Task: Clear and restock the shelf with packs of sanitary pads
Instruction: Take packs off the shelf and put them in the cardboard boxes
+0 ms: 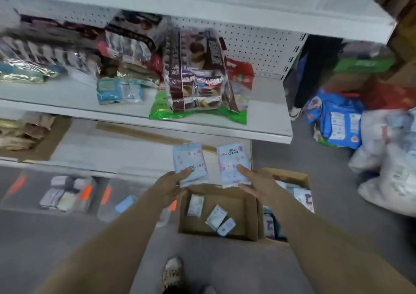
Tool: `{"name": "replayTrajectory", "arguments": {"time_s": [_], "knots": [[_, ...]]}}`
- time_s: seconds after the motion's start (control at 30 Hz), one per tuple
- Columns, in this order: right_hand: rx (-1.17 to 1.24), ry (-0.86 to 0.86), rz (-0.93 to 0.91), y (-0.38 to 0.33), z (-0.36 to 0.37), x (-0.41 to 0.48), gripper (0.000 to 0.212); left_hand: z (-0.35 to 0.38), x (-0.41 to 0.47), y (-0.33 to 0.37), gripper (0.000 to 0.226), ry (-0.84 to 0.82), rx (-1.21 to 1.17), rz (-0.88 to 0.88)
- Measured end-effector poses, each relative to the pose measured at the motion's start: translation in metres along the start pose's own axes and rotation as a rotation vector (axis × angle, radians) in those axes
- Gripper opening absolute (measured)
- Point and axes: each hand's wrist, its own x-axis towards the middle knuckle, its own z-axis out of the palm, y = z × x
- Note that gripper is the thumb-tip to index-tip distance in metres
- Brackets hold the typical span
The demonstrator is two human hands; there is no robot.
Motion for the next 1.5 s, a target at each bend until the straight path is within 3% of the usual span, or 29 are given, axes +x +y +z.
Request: {"name": "replayTrajectory", "arguments": {"time_s": [0.2, 0.4, 0.47, 0.53, 0.6, 0.7, 0.87, 1.0, 1.13, 1.3, 1.5], "knots": [[-0.04, 0.19, 0.181, 0.091, -0.013, 0.069, 0.039, -0.014, 0.095, -0.083, 0.036, 0.079, 0.004, -0.165], [-0.05, 0.242, 0.283, 0.189, -0.027, 0.164, 0.037, -0.024, 0.192, -0.178, 0.031, 0.21, 0.027, -0.251], [-0.047, 0.266, 0.29, 0.222, -0.03, 0.201, 0.044, -0.03, 0.223, -0.209, 0.029, 0.232, 0.016, -0.238], [-0.047, 0.276, 0.298, 0.256, -0.033, 0.238, 0.057, -0.039, 0.258, -0.239, 0.048, 0.265, -0.011, -0.254], [-0.047, 0.281, 0.3, 0.289, -0.037, 0.274, 0.06, -0.049, 0.29, -0.266, 0.046, 0.301, 0.005, -0.281], [-0.055, 0.267, 0.31, 0.325, -0.038, 0.318, 0.054, -0.062, 0.338, -0.299, 0.038, 0.318, 0.091, -0.317], [-0.063, 0.257, 0.325, 0.378, -0.039, 0.386, 0.034, -0.084, 0.421, -0.351, 0.073, 0.349, 0.19, -0.289], [0.001, 0.238, 0.35, 0.424, -0.038, 0.429, 0.038, -0.089, 0.463, -0.382, 0.066, 0.382, 0.218, -0.265], [0.019, 0.209, 0.357, 0.454, -0.042, 0.453, 0.025, -0.094, 0.49, -0.405, 0.065, 0.384, 0.205, -0.26], [0.032, 0.184, 0.324, 0.468, -0.038, 0.478, 0.047, -0.097, 0.506, -0.421, 0.06, 0.404, 0.158, -0.258], [-0.07, 0.184, 0.352, 0.469, -0.033, 0.495, 0.053, -0.095, 0.514, -0.423, 0.06, 0.407, 0.072, -0.269]]}}
